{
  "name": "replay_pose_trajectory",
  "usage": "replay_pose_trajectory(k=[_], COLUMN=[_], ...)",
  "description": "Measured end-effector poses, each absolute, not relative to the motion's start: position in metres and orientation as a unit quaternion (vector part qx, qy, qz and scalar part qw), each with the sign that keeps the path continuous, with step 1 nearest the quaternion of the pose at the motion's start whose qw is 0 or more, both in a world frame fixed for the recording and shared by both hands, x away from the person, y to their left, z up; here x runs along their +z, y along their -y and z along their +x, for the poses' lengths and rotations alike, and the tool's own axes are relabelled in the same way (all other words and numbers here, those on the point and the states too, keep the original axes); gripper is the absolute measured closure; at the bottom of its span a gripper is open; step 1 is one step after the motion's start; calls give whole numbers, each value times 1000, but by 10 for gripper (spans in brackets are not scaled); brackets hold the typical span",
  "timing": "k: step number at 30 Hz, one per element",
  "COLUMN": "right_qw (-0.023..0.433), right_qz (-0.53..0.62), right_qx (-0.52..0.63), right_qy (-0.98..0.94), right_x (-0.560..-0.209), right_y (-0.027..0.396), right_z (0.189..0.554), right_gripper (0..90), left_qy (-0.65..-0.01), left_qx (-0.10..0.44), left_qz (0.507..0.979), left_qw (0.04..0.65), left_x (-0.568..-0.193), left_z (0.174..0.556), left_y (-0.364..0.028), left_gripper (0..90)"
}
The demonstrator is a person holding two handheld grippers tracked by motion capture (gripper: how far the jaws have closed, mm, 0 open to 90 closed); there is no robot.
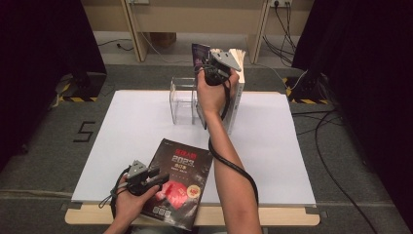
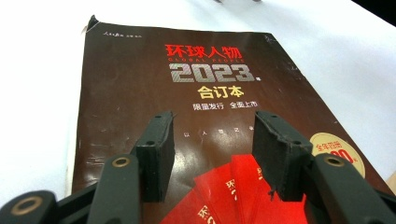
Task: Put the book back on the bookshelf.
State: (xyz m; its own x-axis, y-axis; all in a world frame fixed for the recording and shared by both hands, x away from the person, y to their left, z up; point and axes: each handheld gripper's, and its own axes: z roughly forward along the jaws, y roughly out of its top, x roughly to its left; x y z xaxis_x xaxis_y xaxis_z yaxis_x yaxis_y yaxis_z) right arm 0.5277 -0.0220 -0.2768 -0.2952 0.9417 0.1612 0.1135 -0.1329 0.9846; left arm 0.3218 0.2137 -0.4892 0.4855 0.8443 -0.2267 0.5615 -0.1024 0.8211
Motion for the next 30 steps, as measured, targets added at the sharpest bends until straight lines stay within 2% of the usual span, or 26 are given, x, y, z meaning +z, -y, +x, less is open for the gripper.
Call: replay_pose_trajectory(k=[8,20,30], right_qw=[368,403,404], right_qz=[479,463,460], right_qx=[564,539,541], right_qy=[-563,-577,-576], right_x=[-289,-301,-305], right_y=[15,4,0], right_z=[537,525,522], right_gripper=[845,844,845], left_qy=[-485,-482,-482], left_qx=[152,149,148], left_qz=[726,729,729], left_qw=[464,462,463], left_x=[-489,-491,-492], left_z=[322,321,321], left_y=[-215,-213,-213], left_gripper=[479,479,479])
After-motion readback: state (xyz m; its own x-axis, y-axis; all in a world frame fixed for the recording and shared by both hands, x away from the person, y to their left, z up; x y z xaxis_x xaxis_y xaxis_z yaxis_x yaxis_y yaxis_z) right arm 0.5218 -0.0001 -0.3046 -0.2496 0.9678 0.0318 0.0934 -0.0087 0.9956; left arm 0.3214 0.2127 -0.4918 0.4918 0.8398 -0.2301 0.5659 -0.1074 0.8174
